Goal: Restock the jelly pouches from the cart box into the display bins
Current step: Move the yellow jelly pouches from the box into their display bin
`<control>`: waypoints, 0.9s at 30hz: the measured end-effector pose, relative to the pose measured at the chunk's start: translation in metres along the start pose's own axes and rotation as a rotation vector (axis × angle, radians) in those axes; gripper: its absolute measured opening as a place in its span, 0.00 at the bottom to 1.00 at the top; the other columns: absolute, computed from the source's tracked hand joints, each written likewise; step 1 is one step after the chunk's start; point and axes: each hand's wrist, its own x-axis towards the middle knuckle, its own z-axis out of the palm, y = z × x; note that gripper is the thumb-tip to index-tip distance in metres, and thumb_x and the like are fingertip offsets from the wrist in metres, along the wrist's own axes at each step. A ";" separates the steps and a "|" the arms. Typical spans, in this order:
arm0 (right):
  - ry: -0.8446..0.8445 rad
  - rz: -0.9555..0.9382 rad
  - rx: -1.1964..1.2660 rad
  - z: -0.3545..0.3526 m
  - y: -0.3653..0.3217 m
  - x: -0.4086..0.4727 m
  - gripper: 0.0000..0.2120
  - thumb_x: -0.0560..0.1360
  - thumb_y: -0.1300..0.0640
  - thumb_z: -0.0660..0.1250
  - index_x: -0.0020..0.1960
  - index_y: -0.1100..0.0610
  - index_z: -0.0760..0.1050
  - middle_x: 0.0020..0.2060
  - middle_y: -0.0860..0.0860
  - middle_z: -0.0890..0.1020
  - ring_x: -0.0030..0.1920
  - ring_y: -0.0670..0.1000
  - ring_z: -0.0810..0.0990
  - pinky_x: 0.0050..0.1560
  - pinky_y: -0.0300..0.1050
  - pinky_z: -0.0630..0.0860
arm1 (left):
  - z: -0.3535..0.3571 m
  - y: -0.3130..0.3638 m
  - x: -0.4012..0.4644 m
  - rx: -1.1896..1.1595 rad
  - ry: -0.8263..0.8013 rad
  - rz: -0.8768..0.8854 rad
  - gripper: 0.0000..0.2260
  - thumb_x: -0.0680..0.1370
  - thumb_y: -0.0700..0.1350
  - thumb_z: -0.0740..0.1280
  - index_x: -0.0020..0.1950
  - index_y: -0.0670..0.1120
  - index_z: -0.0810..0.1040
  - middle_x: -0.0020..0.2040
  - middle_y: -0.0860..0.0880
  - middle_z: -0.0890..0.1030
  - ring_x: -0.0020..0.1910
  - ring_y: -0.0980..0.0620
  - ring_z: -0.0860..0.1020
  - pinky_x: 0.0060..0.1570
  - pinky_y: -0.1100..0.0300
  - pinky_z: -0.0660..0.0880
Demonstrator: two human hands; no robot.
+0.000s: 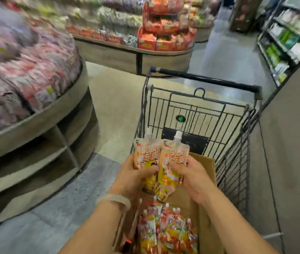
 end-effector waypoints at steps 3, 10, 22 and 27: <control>-0.132 -0.042 -0.048 0.052 -0.019 -0.017 0.19 0.64 0.60 0.70 0.55 0.58 0.77 0.49 0.55 0.85 0.51 0.56 0.84 0.54 0.52 0.79 | -0.031 0.032 -0.035 -0.021 0.093 0.079 0.21 0.67 0.28 0.71 0.58 0.40 0.74 0.51 0.39 0.82 0.47 0.41 0.81 0.43 0.51 0.80; -0.415 -0.025 -0.200 0.220 -0.012 -0.049 0.19 0.68 0.62 0.70 0.59 0.62 0.76 0.49 0.58 0.84 0.51 0.61 0.82 0.56 0.62 0.75 | -0.164 0.094 -0.145 -0.092 0.331 0.236 0.22 0.66 0.31 0.74 0.57 0.44 0.75 0.50 0.43 0.84 0.47 0.44 0.83 0.41 0.52 0.80; -0.852 0.051 -0.265 0.588 0.114 -0.151 0.13 0.72 0.66 0.69 0.54 0.56 0.78 0.44 0.51 0.86 0.44 0.50 0.85 0.45 0.48 0.81 | -0.472 0.151 -0.368 -0.139 0.752 0.419 0.17 0.67 0.29 0.72 0.53 0.43 0.79 0.47 0.44 0.85 0.45 0.45 0.84 0.44 0.51 0.81; -0.982 0.066 -0.274 0.702 0.145 -0.181 0.10 0.73 0.68 0.67 0.52 0.58 0.77 0.41 0.51 0.86 0.41 0.49 0.85 0.40 0.43 0.80 | -0.565 0.173 -0.429 -0.152 0.854 0.458 0.25 0.63 0.32 0.75 0.59 0.40 0.77 0.51 0.40 0.84 0.50 0.40 0.82 0.49 0.47 0.80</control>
